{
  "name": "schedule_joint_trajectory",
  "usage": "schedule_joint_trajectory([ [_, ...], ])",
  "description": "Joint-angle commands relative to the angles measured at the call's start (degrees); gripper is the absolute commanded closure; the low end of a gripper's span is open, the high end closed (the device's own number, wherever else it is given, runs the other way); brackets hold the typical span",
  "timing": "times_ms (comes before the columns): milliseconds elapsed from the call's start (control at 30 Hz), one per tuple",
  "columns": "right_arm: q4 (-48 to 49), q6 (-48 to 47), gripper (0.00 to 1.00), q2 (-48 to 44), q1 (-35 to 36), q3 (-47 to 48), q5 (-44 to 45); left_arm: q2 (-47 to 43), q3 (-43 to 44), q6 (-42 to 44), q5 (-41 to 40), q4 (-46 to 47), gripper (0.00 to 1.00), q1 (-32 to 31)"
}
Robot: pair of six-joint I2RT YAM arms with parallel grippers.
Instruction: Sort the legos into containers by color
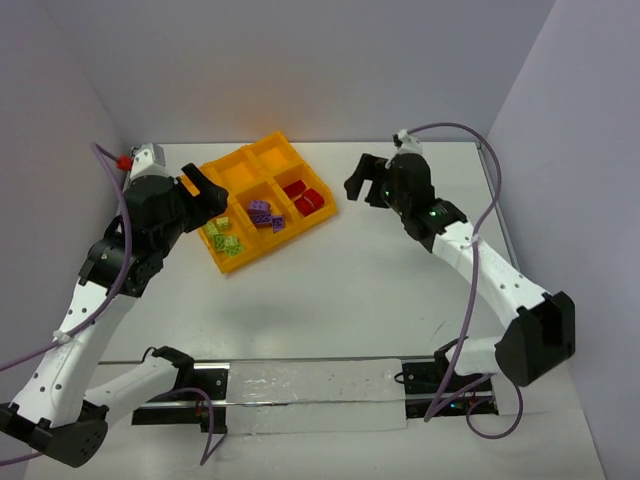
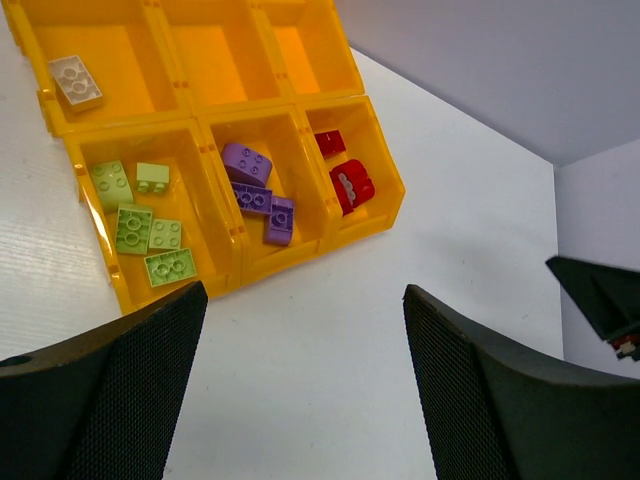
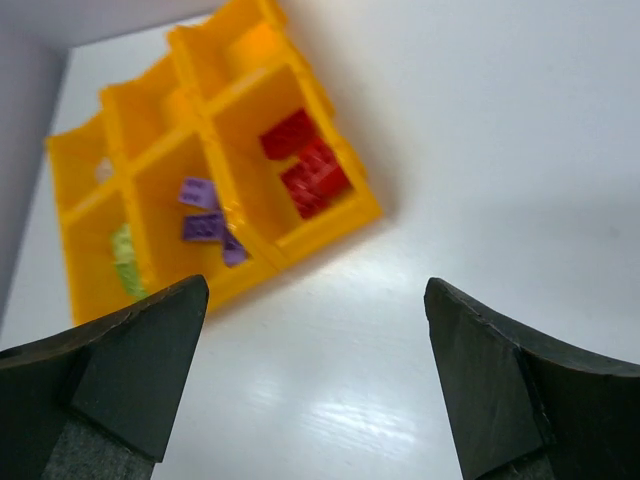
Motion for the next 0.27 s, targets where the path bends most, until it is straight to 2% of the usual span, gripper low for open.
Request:
schedule_joint_trajectory([
  [0, -7.3, -1.3, 0.04, -6.9, 0.2, -6.1, 10.6, -2.2, 2.5, 2.1, 0.1, -0.4, 0.13, 0.4],
  [233, -9.4, -0.8, 0.04, -16.6, 0.3, -11.8, 14.8, -2.3, 1.9, 1.6, 0.8, -0.9, 0.13, 0.4],
])
